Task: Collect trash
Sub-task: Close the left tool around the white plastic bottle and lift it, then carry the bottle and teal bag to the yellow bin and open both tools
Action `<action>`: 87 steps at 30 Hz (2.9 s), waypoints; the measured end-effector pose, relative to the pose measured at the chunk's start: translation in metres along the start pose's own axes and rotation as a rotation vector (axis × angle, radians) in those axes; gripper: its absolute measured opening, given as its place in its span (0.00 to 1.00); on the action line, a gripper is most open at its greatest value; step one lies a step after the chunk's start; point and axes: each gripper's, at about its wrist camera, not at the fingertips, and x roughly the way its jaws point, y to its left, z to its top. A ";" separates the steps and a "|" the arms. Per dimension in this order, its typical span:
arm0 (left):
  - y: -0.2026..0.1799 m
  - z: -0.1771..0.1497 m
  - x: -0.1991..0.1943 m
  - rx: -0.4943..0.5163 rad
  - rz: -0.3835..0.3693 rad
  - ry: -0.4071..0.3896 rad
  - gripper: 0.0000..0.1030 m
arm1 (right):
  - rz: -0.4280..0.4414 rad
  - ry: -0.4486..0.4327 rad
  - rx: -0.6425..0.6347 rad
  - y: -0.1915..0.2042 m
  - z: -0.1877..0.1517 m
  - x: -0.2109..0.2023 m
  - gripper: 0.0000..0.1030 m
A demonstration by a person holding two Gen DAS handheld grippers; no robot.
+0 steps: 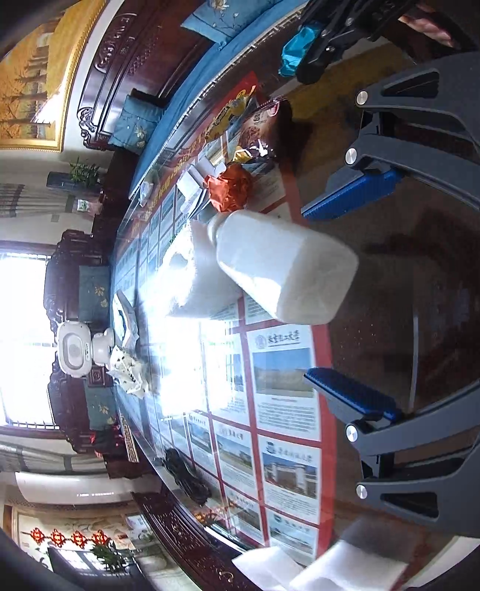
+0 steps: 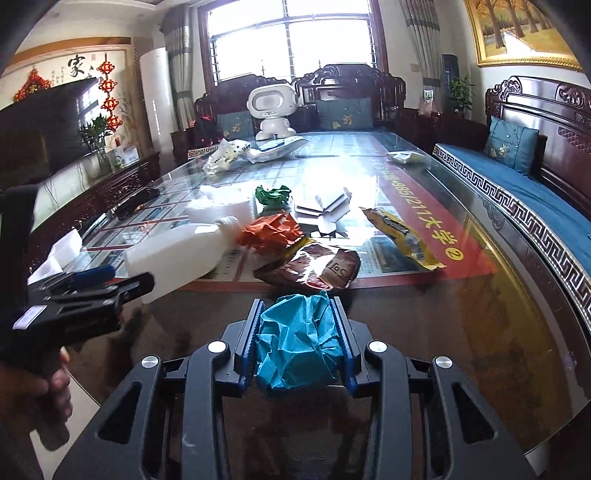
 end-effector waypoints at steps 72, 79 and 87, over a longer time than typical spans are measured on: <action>-0.106 -0.121 -0.177 0.159 -0.358 0.033 0.49 | 0.003 -0.113 -0.012 0.017 -0.100 -0.190 0.35; -0.125 -0.174 -0.181 0.201 -0.411 0.101 0.49 | -0.018 -0.033 0.004 0.016 -0.156 -0.201 0.35; -0.128 -0.206 -0.187 0.241 -0.416 0.136 0.49 | -0.040 0.032 0.009 0.020 -0.199 -0.197 0.57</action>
